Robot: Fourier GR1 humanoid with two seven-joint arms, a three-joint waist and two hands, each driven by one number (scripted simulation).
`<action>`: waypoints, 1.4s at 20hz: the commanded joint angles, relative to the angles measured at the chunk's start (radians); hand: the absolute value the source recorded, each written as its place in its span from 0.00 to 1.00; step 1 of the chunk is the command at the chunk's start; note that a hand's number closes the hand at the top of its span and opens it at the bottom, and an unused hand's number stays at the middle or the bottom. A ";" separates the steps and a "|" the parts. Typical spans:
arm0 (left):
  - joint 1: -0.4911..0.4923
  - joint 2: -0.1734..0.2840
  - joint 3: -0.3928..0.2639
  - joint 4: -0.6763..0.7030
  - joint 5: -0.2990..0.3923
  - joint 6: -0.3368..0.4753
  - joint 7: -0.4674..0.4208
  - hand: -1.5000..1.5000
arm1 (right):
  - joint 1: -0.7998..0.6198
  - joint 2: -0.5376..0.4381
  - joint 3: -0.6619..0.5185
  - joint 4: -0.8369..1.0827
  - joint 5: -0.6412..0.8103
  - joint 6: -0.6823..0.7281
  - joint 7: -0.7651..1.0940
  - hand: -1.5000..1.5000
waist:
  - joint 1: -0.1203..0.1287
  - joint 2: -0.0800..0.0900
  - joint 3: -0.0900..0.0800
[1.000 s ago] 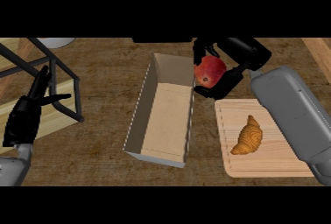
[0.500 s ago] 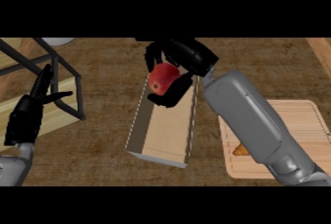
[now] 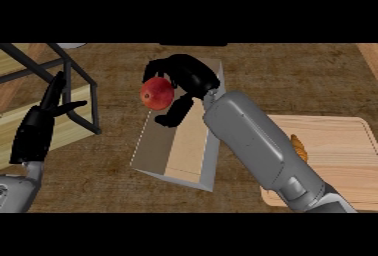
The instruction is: Pick the pear from the cutting board and place it in the cardboard box
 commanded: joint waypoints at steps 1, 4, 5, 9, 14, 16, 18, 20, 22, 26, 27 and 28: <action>0.061 0.057 0.045 0.131 -0.015 -0.004 0.053 0.50 | -0.021 0.016 0.026 0.066 -0.065 -0.013 0.064 0.00 | 0.030 0.016 -0.017; 0.062 0.024 0.023 0.177 -0.028 -0.002 0.007 0.50 | 0.008 0.017 0.046 0.099 -0.085 -0.046 -0.010 0.00 | 0.020 0.022 -0.017; 0.022 0.045 0.033 0.133 -0.024 -0.006 0.069 0.50 | -0.007 0.017 0.046 0.119 -0.108 -0.048 -0.039 0.00 | 0.029 0.020 -0.015; 0.084 0.031 0.034 0.171 -0.032 0.000 -0.018 0.50 | -0.011 0.016 0.022 0.095 -0.168 -0.108 -0.075 0.00 | 0.028 0.019 -0.017; 0.066 0.030 0.031 0.129 -0.028 0.003 0.037 0.50 | 0.000 0.017 -0.037 0.080 -0.286 -0.194 -0.143 0.00 | 0.031 0.015 -0.015; 0.063 0.030 0.049 0.178 -0.020 -0.002 0.009 0.50 | -0.038 0.017 -0.098 0.085 -0.316 -0.171 -0.145 0.00 | 0.005 0.016 -0.016; 0.052 0.039 0.048 0.144 -0.025 0.004 0.053 0.50 | -0.045 0.017 -0.161 0.112 -0.360 -0.149 -0.167 0.00 | 0.000 0.015 -0.014; 0.089 0.013 0.035 0.161 -0.041 0.023 0.009 0.50 | -0.041 -0.006 -0.187 0.131 -0.369 -0.127 -0.210 0.00 | -0.004 0.018 -0.015; 0.072 0.029 0.056 0.165 -0.026 0.010 0.023 0.50 | -0.051 -0.061 -0.237 0.132 -0.420 -0.052 -0.226 0.00 | -0.014 0.018 -0.015; 0.115 0.053 0.084 0.143 -0.016 0.000 -0.009 0.50 | -0.026 -0.156 -0.299 0.183 -0.452 0.003 -0.262 0.00 | -0.008 0.017 -0.016; 0.077 0.034 0.052 0.130 -0.042 0.020 0.047 0.50 | -0.049 -0.165 -0.311 0.216 -0.453 0.008 -0.262 0.00 | -0.008 0.019 -0.014; 0.055 0.034 0.059 0.142 -0.038 0.017 0.049 0.50 | -0.071 -0.214 -0.342 0.216 -0.479 0.056 -0.260 0.00 | -0.018 0.019 -0.014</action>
